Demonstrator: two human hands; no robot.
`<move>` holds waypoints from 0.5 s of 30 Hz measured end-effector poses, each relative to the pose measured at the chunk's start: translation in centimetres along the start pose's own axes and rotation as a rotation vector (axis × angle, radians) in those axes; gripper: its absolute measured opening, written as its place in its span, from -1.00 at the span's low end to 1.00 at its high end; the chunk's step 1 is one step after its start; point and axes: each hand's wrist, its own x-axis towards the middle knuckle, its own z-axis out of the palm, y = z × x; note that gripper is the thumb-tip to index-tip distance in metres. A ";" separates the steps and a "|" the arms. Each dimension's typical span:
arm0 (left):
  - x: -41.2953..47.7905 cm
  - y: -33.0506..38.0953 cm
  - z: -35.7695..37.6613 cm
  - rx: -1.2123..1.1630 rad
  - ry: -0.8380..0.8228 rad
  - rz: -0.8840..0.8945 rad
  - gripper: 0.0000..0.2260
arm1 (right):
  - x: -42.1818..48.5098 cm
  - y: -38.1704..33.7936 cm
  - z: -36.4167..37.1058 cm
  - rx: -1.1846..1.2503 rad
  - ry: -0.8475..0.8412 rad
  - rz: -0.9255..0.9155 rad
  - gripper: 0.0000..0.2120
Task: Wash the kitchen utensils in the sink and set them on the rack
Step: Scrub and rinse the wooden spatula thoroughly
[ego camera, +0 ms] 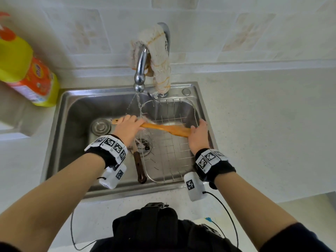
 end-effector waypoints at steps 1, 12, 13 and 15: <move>0.1 0.1 -0.1 0.045 -0.002 0.023 -0.68 | 0.1 0.4 0.1 -0.118 -0.007 -0.064 -0.58; 1.9 2.7 -0.6 -0.029 -0.152 0.169 -0.73 | -1.1 1.5 -0.9 -0.667 -0.166 -0.461 -0.72; 1.8 2.9 -0.7 -0.008 -0.126 0.161 -0.74 | -0.9 1.4 -0.9 -0.661 -0.157 -0.466 -0.74; 1.8 3.5 -0.9 0.031 -0.036 0.145 -0.75 | -0.7 1.1 -1.0 -0.633 -0.156 -0.469 -0.75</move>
